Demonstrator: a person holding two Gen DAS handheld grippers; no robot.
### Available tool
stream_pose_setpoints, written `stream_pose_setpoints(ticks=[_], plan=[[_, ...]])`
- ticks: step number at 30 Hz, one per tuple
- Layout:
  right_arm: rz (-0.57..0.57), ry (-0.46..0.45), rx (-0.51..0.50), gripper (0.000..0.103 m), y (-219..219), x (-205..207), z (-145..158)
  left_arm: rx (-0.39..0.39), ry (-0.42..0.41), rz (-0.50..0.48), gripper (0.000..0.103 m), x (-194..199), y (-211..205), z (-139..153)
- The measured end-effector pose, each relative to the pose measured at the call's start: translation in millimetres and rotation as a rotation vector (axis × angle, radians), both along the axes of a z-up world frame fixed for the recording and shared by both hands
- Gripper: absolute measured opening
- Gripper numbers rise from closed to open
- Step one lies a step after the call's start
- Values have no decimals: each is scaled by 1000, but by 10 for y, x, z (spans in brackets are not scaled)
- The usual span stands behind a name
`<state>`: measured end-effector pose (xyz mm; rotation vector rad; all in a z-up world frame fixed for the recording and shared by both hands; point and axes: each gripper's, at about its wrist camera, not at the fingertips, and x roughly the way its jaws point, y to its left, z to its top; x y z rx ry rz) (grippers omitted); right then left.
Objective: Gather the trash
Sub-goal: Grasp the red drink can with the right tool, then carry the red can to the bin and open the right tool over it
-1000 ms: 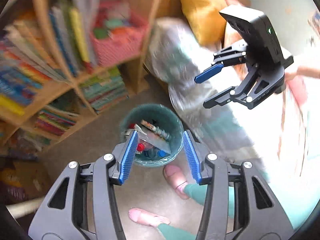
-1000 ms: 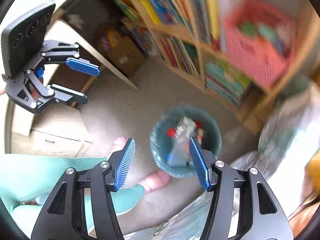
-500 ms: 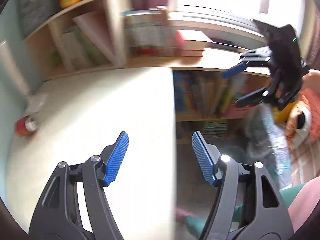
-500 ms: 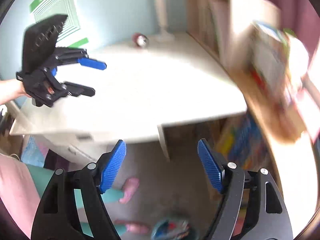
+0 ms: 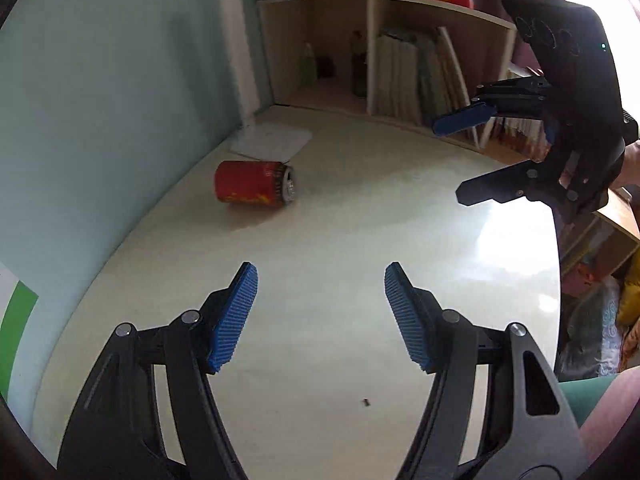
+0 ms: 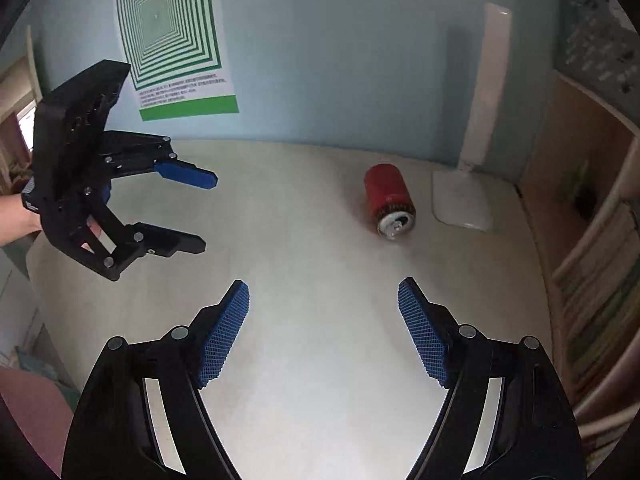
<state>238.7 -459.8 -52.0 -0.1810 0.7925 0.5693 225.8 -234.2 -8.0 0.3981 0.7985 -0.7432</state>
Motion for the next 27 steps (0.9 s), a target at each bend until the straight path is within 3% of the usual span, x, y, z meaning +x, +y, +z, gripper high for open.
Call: stream_pose_setpoints(ticks=[2, 5, 7, 8, 13, 19, 22, 27], plan=[[25, 10, -13, 83, 105, 363, -32, 5, 1, 53, 64, 190, 74, -60], [43, 28, -44, 83, 166, 902, -109, 1, 37, 116, 65, 477, 124, -135], [48, 50, -44, 83, 198, 1237, -182, -4, 46, 148, 73, 619, 216, -175], [51, 63, -43, 84, 203, 1352, -235, -6, 41, 157, 77, 689, 229, -190], [70, 161, -81, 84, 270, 2026, -642, 2, 60, 257, 77, 1116, 279, -420], [79, 235, -74, 83, 327, 2387, -1031, -23, 128, 366, 77, 1428, 390, -715], [96, 257, -76, 67, 345, 2449, -1150, -25, 148, 387, 77, 1459, 402, -792], [77, 264, -45, 66, 260, 2500, -1189, -19, 172, 409, 77, 1475, 420, -871]])
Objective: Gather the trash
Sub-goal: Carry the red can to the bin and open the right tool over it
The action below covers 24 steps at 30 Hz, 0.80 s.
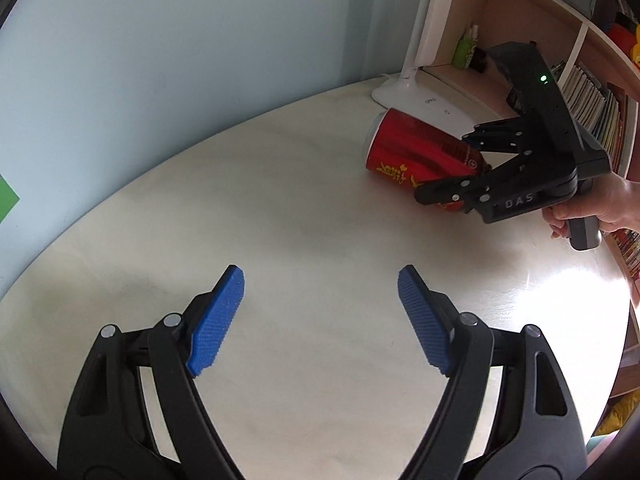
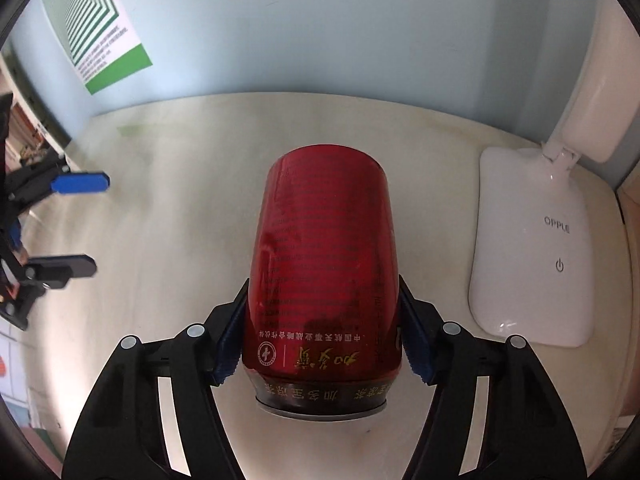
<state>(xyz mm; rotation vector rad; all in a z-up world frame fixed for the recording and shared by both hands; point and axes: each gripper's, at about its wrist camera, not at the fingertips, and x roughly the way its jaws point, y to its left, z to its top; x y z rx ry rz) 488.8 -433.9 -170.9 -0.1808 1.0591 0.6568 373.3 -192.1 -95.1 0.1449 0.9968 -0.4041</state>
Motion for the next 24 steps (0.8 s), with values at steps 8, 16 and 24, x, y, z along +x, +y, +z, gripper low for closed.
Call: stream_pose_setpoints(ticks=[8, 16, 24], plan=[[-17, -15, 39, 66, -175, -369, 350, -11, -11, 13, 77, -153, 61, 166], [-25, -44, 26, 66, -380, -1203, 804, -33, -47, -140, 77, -561, -148, 431], [-192, -79, 25, 66, -729, -2343, 1084, -23, -77, -386, 77, -1137, -656, 592]])
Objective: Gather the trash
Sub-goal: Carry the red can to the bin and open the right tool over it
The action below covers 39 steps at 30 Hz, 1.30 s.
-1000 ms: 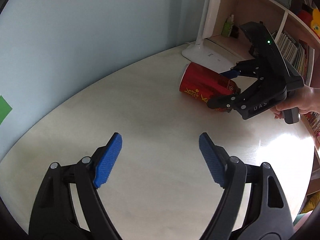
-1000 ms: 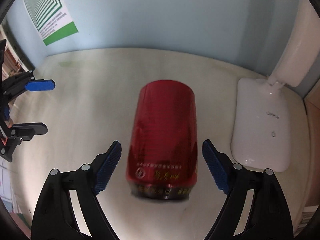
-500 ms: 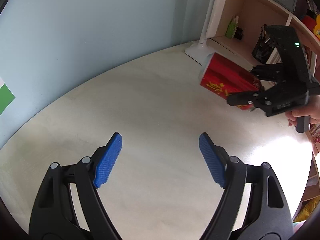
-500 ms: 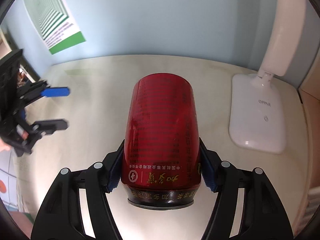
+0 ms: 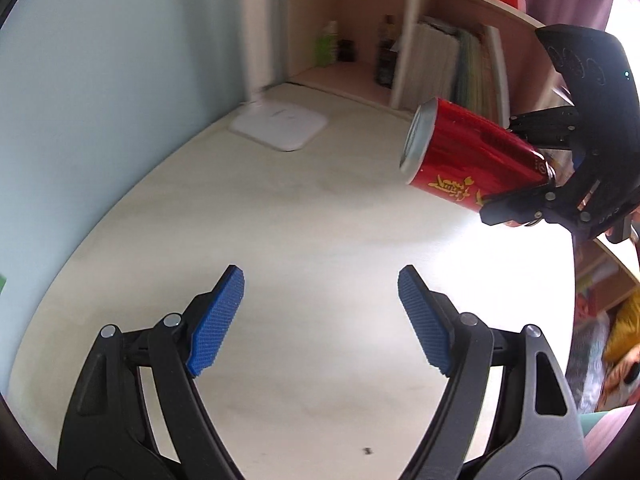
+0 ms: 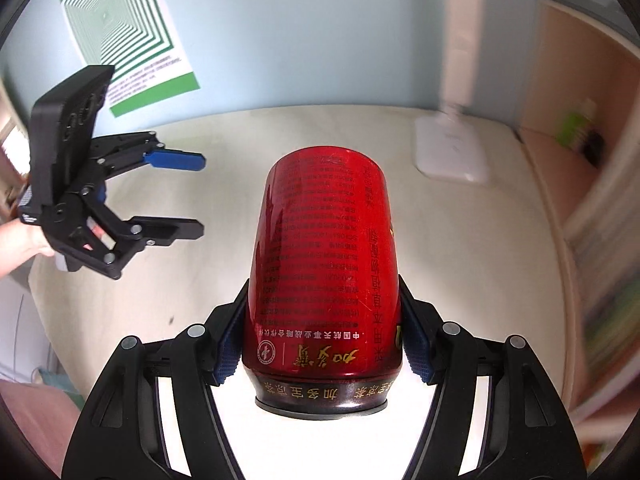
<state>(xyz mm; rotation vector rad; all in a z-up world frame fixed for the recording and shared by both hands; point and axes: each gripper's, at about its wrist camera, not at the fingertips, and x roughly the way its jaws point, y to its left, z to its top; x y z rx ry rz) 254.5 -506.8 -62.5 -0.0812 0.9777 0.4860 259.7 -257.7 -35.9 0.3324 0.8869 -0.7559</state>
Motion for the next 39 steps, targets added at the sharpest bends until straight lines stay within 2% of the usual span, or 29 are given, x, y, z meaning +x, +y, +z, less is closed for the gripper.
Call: stream_pose_setpoints(ticks=[6, 11, 17, 21, 25, 28, 32, 35, 39], plan=[[-177, -1, 13, 66, -374, -1050, 59, 13, 6, -216, 77, -616, -676, -30], [-348, 0, 11, 66, -790, -2168, 57, 21, -5, -425, 77, -1402, -1444, -29], [-578, 0, 19, 66, -1270, -3731, -21, -1, -17, -662, 77, -2682, -2331, -10], [-706, 54, 27, 66, -1493, -4810, -320, 4, 45, -791, 77, -3597, -2778, -256], [-858, 160, 88, 66, -1633, -5745, -907, 48, 110, -929, 77, -4467, -3075, -729], [-950, 230, 127, 66, -1703, -6274, -1447, 106, 162, -995, 77, -4924, -3181, -1199], [-1067, 285, 180, 66, -1726, -6655, -2240, 203, 182, -1111, 77, -5304, -3286, -2063], [-1137, 332, 214, 66, -1762, -6802, -2994, 283, 253, -1138, 77, -5433, -3387, -2855], [-1166, 366, 245, 67, -1762, -6828, -3988, 341, 255, -1174, 77, -5574, -3496, -3670]])
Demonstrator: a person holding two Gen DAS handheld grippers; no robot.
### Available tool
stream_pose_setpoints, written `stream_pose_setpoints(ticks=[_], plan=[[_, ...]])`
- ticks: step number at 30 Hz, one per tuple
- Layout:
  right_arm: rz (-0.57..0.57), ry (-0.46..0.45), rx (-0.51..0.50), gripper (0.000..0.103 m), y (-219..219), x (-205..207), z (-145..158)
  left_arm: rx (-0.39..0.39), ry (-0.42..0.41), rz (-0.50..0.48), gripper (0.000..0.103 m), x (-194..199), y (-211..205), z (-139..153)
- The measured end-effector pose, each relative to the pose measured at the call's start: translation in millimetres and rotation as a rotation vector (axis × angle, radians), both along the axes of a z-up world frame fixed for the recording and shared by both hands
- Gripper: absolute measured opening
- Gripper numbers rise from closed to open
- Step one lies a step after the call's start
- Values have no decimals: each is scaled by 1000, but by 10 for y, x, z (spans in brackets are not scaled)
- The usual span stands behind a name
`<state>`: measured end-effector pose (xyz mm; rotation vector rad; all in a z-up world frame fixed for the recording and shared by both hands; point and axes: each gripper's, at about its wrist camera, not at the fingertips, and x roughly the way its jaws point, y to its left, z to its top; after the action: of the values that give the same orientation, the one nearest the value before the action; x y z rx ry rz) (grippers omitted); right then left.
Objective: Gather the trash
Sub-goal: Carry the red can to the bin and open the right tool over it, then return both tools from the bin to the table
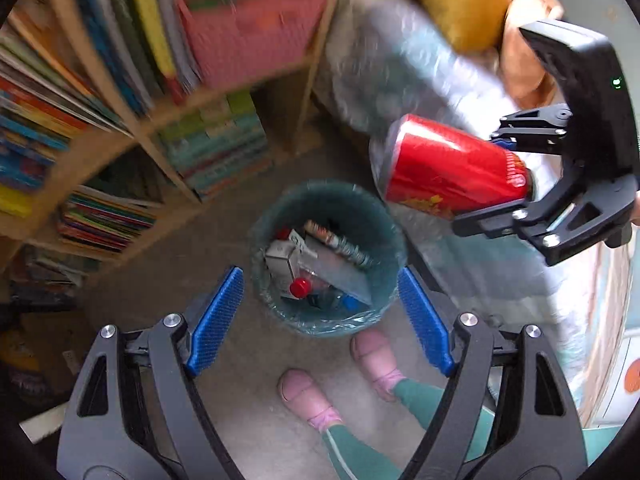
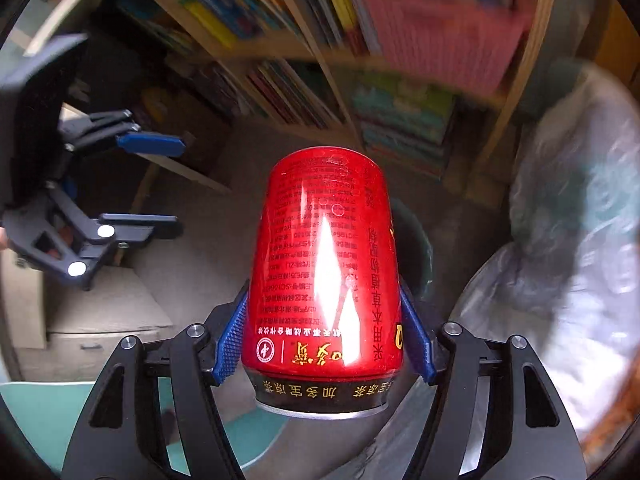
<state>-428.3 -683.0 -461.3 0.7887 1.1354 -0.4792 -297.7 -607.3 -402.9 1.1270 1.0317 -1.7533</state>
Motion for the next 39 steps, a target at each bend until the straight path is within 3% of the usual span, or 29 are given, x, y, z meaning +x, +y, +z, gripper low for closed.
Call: stream_pose_setpoints(ticks=[2, 5, 9, 13, 16, 22, 30, 36, 37, 38, 39], plan=[[-16, 15, 17, 76, -20, 13, -425, 2, -28, -38, 77, -74, -18, -330], [-13, 47, 32, 76, -20, 26, -794, 28, -47, -79, 77, -98, -43, -616], [-18, 21, 23, 77, -9, -26, -678, 23, -75, -118, 77, -100, 11, -544], [47, -6, -13, 79, 9, 18, -76, -37, -70, -99, 77, -14, 44, -49], [107, -43, -50, 84, 8, 122, 493, -84, -58, -45, 77, 105, 80, 529], [283, -101, -152, 84, 40, 598, 1677, -147, -85, 127, 81, 499, 274, 1698], [571, -285, -299, 89, 252, 1761, 3269, -294, -111, 526, 86, 1532, 1034, 3115], [776, -406, -347, 89, 773, 2988, 4153, -405, -226, 849, 92, 2365, 1972, 3903], [807, -437, -335, 89, 923, 3207, 4289, -418, -251, 900, 93, 2493, 2152, 3997], [802, -571, -356, 90, 1067, 3387, 4413, -427, -273, 952, 93, 2623, 2326, 4063], [831, -599, -359, 90, 1259, 3597, 4560, -427, -293, 1007, 94, 2760, 2515, 4125]])
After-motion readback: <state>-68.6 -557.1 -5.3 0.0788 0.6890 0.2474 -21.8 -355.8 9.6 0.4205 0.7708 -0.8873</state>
